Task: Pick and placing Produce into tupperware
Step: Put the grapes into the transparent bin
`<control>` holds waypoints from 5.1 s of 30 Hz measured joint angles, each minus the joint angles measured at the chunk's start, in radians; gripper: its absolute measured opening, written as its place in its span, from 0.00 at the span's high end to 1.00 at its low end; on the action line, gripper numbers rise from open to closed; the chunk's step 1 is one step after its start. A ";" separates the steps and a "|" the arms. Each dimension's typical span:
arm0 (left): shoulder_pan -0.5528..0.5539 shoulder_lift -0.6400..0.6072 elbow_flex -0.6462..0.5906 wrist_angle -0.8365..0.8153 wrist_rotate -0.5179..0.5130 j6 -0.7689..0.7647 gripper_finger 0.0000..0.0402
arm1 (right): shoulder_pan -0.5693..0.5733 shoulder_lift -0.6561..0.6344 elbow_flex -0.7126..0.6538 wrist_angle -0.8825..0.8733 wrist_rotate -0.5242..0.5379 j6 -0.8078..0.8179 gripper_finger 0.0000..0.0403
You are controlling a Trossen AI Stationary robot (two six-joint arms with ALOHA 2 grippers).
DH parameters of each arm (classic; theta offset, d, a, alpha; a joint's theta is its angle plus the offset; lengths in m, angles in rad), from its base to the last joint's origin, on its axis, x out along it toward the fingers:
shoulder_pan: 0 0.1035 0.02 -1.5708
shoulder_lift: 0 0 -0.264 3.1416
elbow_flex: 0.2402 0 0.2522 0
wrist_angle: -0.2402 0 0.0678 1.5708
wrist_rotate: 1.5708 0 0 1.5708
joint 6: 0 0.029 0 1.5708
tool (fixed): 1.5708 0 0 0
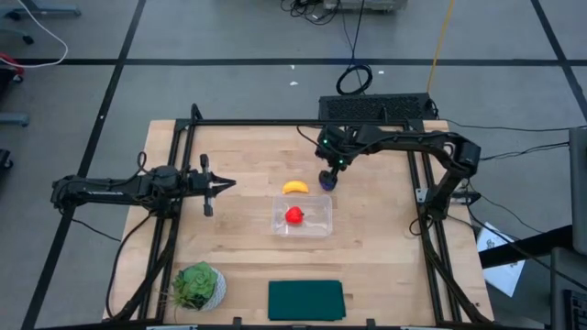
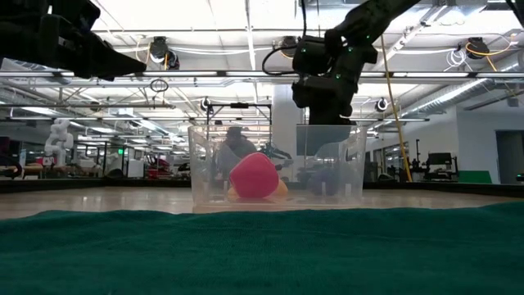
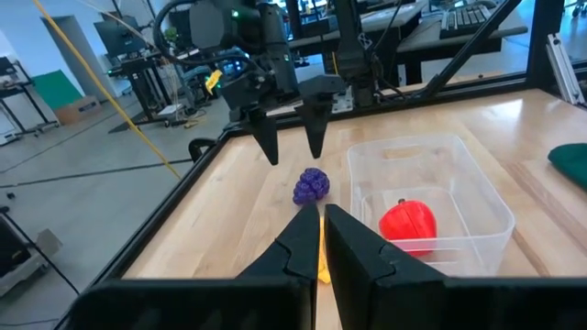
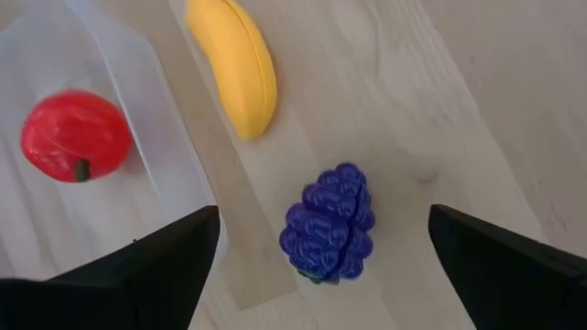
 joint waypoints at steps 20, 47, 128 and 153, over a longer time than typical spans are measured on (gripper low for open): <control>0.000 0.000 0.000 -0.012 0.000 -0.009 0.94 | 0.025 0.043 0.000 -0.014 0.000 -0.045 0.04; 0.000 0.000 0.000 -0.017 0.000 -0.014 0.94 | 0.038 0.051 0.000 -0.002 0.114 -0.002 0.04; 0.000 0.000 0.000 -0.040 0.001 -0.032 0.94 | 0.051 0.111 -0.076 0.146 0.129 -0.045 0.44; 0.000 0.000 0.000 -0.045 0.000 -0.036 0.94 | 0.078 0.004 0.006 0.130 0.076 -0.126 0.46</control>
